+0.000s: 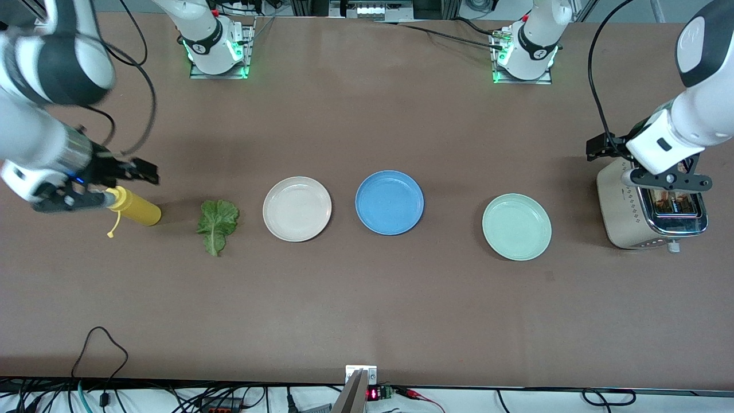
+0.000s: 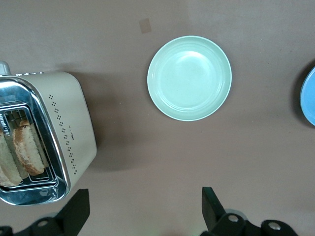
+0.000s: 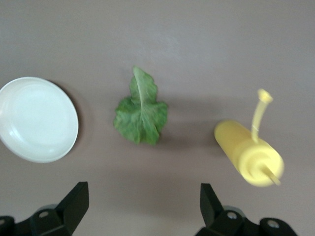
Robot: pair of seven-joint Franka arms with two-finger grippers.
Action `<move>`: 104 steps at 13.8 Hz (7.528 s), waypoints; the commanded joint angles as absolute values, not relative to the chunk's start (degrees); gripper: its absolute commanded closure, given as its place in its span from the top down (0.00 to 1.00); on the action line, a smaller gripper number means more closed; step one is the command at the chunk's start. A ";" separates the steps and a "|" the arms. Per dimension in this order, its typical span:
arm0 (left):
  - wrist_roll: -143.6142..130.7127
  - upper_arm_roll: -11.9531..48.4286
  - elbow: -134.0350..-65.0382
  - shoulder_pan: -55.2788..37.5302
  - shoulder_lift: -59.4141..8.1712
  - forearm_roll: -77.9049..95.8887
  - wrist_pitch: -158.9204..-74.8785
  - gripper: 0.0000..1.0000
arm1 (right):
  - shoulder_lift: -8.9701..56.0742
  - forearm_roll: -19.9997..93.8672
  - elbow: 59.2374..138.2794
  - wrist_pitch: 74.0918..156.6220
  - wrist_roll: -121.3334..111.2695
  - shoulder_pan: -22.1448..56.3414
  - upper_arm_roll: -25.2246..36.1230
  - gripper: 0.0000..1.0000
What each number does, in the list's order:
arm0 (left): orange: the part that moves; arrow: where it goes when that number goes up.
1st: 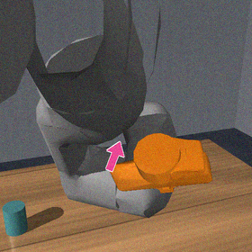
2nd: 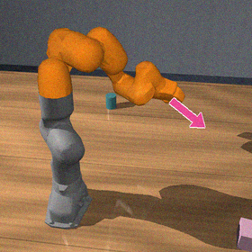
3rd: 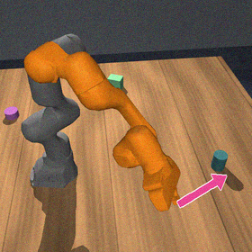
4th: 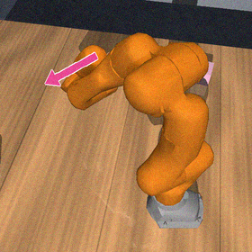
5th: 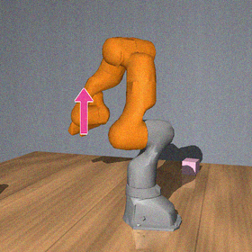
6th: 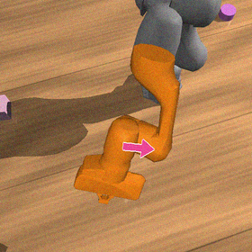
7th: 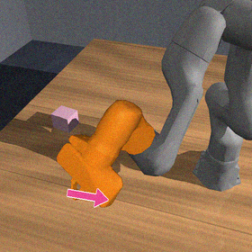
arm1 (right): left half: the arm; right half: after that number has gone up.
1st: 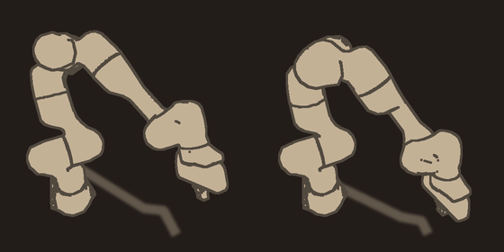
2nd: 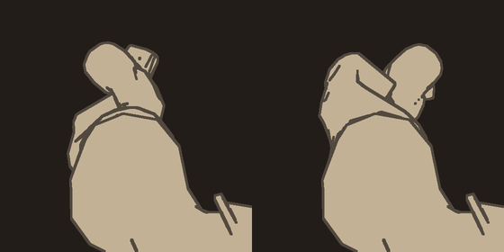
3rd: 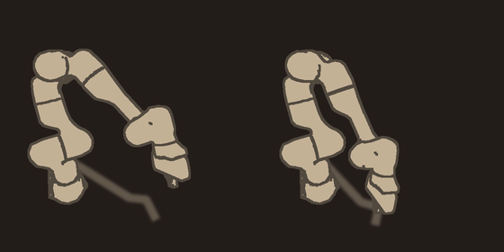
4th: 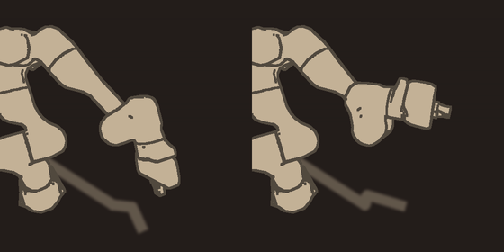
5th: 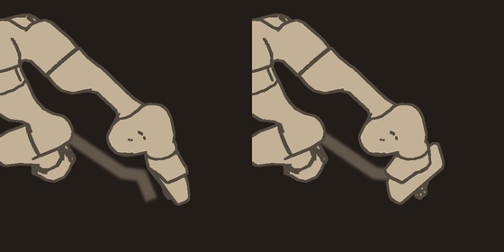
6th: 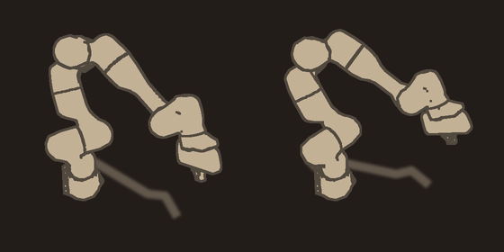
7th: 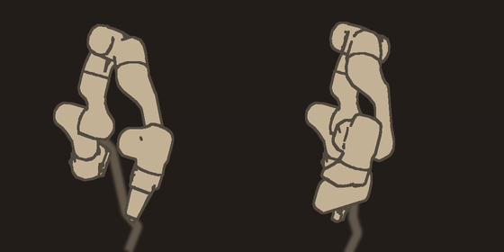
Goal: Make sandwich in blue plate with both arms
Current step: 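Grasp the lettuce leaf with the right gripper while the left gripper grips toast, then pull the bread slice from the toaster and lower it onto the blue plate, then carry the lettuce over the blue plate while the left gripper releases bread, then lay the lettuce on the bread while the left gripper returns to toaster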
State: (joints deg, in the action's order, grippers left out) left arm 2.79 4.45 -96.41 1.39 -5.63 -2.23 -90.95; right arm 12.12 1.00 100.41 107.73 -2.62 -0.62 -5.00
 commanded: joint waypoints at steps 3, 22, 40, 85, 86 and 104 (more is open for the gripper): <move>8.68 3.87 -91.14 2.63 -11.60 -13.51 -90.69 1.00 | 17.91 0.62 105.82 118.12 -3.51 2.28 -5.01 1.00; 13.09 4.04 -123.40 20.30 -4.22 -22.85 -126.74 0.39 | 36.03 -7.29 105.38 144.39 -7.47 2.73 -4.92 0.53; 18.72 19.49 -98.00 19.16 -5.09 -21.28 -100.72 0.01 | 26.65 -7.38 105.03 136.77 -8.52 1.93 -4.66 0.00; 40.96 20.67 -109.87 1.84 -29.19 46.97 -124.03 1.00 | 34.19 5.71 86.57 132.70 -31.14 28.12 -10.11 0.00; 39.56 19.61 -109.43 1.93 -28.14 43.19 -121.58 1.00 | 34.97 5.71 86.40 134.72 -29.55 28.73 -10.11 0.00; 10.31 19.25 -70.32 11.06 -22.94 -9.41 -84.11 1.00 | 47.99 5.37 78.49 151.71 -18.63 37.79 -9.23 1.00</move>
